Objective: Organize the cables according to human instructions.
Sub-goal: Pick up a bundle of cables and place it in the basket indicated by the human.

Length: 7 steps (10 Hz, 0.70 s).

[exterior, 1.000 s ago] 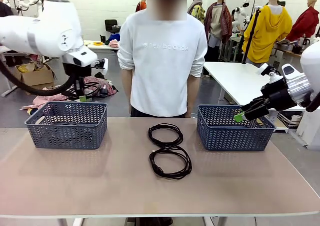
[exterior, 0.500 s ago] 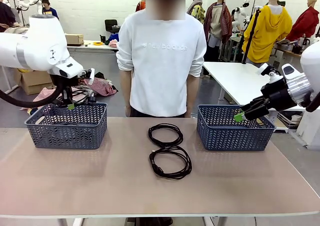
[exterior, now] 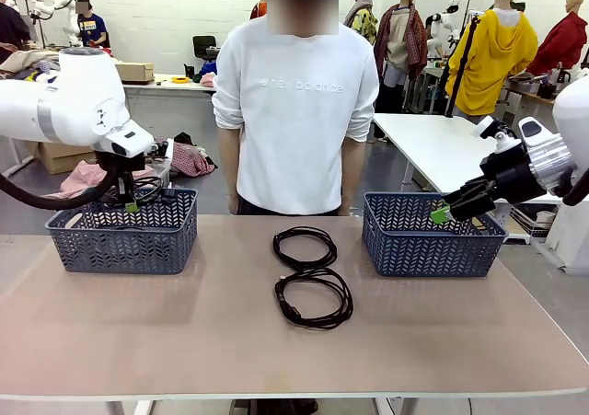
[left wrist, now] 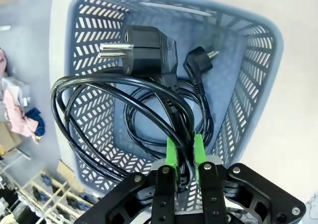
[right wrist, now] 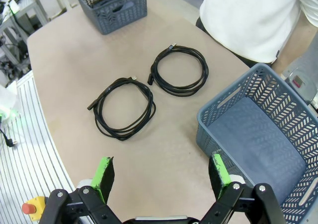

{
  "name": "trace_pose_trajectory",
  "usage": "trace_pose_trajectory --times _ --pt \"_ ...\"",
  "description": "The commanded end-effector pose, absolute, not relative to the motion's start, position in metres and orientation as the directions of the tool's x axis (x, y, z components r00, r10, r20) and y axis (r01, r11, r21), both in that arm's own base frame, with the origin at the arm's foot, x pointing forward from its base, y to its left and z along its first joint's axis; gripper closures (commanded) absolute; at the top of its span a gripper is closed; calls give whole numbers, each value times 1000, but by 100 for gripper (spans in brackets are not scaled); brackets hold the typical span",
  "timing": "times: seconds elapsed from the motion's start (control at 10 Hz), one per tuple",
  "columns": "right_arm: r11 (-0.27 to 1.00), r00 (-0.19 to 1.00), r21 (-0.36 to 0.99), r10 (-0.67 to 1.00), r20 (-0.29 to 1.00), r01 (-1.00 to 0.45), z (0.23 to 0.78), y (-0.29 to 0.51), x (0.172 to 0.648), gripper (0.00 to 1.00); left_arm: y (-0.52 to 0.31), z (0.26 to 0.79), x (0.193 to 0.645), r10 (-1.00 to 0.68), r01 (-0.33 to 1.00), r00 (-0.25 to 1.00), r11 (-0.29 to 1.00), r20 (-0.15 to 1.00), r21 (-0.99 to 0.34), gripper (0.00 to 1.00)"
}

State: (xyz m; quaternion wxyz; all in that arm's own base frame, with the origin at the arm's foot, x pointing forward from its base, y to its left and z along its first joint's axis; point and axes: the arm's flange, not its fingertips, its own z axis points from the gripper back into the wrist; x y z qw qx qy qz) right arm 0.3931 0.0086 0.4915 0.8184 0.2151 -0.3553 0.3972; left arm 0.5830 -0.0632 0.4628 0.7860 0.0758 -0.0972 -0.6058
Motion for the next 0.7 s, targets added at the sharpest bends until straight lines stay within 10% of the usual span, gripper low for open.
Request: trace_pose_trajectory --times 0.0,0.1,0.2,0.6 --pt "575 404 65 486 775 -816 491 8 397 0 -61 463 583 -965 930 254 262 63 258 100" --pt "575 404 65 486 775 -816 491 8 397 0 -61 463 585 -965 931 255 263 65 255 100" --pt "575 404 65 486 775 -816 491 8 397 0 -61 463 587 -966 933 252 260 65 249 68" --pt "575 404 65 486 775 -816 491 8 397 0 -59 465 588 -960 930 266 279 83 239 29"
